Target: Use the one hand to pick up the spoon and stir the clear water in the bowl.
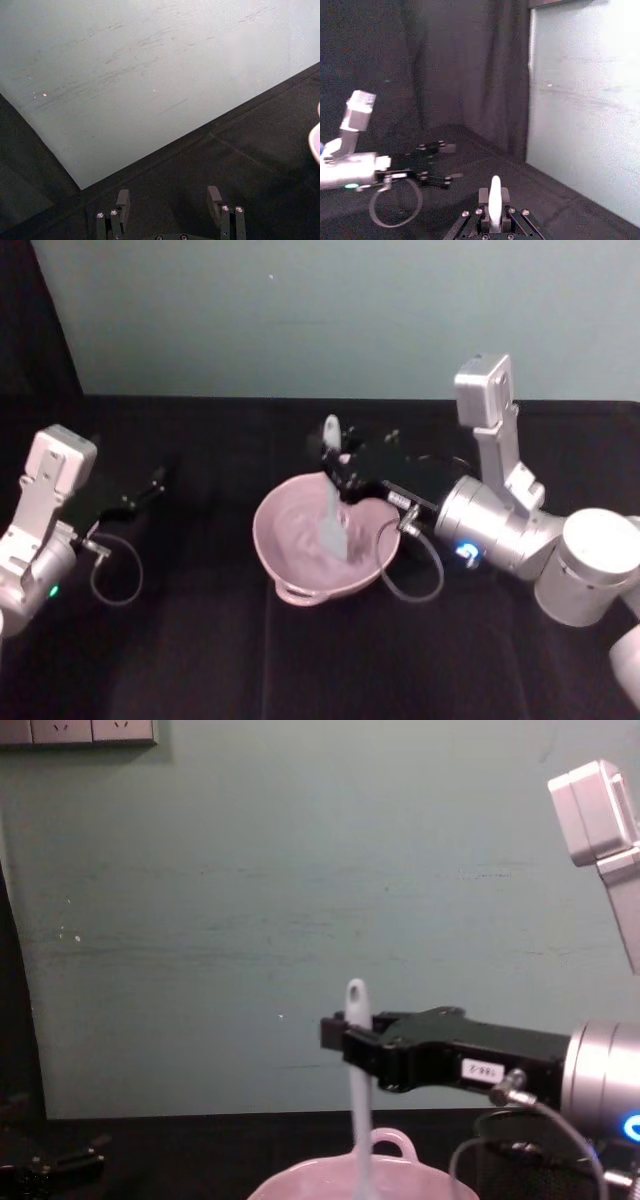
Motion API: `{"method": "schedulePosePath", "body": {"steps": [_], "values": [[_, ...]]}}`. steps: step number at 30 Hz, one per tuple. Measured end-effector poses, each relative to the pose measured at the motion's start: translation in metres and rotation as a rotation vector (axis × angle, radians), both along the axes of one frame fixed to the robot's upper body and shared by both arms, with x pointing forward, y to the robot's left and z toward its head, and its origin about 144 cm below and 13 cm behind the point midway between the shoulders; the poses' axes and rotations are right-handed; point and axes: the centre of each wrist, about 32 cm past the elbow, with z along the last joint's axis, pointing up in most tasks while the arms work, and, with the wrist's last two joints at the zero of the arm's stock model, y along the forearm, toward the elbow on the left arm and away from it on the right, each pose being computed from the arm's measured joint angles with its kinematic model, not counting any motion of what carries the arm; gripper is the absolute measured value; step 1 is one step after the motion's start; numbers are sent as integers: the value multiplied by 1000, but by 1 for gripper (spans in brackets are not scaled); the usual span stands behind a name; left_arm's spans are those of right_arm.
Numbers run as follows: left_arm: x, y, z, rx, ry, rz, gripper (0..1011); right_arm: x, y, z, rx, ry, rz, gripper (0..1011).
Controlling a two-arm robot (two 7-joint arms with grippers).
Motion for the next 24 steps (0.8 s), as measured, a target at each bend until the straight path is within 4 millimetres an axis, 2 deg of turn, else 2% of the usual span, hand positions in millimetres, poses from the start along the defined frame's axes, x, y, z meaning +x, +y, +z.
{"method": "schedulePosePath", "body": {"steps": [7, 14, 24], "values": [[0, 0, 0, 0, 0, 0, 1011, -1, 22, -9, 17, 22, 58, 121], [0, 0, 0, 0, 0, 0, 1011, 21, 41, -16, 52, 2, 15, 121], [0, 0, 0, 0, 0, 0, 1011, 43, 36, -17, 62, -37, -121, 121]]}}
